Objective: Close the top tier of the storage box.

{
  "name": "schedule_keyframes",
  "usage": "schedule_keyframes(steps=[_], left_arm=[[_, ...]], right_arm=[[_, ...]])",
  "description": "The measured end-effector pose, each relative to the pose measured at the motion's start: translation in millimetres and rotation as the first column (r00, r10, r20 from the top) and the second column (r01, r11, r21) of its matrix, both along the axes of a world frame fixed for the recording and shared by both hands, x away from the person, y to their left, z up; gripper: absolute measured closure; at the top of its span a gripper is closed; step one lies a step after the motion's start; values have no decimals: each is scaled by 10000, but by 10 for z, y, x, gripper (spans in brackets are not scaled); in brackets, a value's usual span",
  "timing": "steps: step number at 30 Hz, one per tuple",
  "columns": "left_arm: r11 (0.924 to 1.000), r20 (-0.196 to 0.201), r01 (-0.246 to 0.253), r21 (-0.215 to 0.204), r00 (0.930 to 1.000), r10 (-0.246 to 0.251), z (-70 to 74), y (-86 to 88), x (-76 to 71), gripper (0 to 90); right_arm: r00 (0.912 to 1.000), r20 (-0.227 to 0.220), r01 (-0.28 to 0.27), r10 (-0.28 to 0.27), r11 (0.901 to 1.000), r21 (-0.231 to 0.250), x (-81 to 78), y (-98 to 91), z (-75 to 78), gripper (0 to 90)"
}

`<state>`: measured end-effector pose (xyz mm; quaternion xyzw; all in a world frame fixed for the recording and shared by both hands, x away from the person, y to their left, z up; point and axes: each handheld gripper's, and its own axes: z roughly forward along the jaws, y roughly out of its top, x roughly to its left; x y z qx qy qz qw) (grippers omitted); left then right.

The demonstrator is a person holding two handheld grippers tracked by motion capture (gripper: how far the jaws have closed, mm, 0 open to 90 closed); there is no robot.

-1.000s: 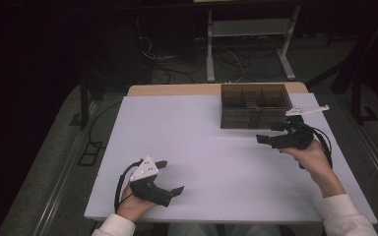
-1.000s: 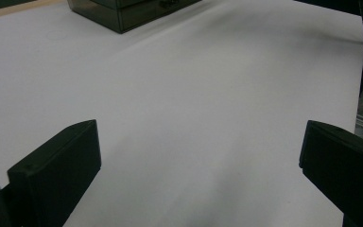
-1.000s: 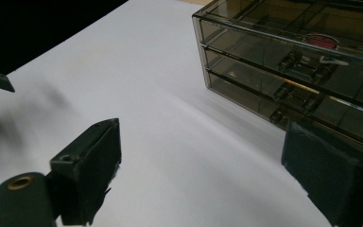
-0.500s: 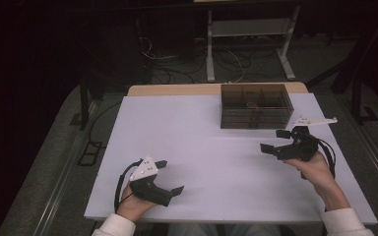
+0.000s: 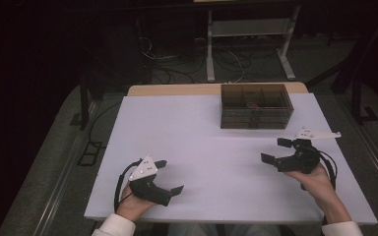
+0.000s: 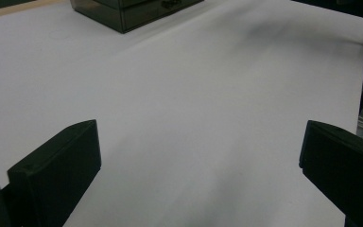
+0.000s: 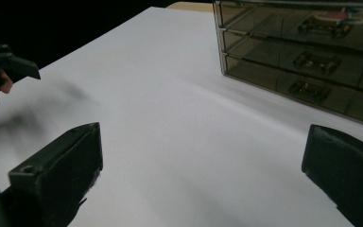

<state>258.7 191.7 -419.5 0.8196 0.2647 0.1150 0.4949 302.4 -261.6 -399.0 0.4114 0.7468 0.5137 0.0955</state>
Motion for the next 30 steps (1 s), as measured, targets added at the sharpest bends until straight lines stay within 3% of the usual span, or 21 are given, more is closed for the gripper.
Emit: schedule_keyframes(steps=[19,30], left_arm=[[9996,-22,-269,-117,9996,269,2,63,27,0],[9992,-69,-384,-114,9992,383,-4,80,40,0]], right_arm=[[9983,465,342,-352,9992,223,-350,-89,-200,0],[9973,554,477,-474,9989,-41,-479,-111,-276,0]])
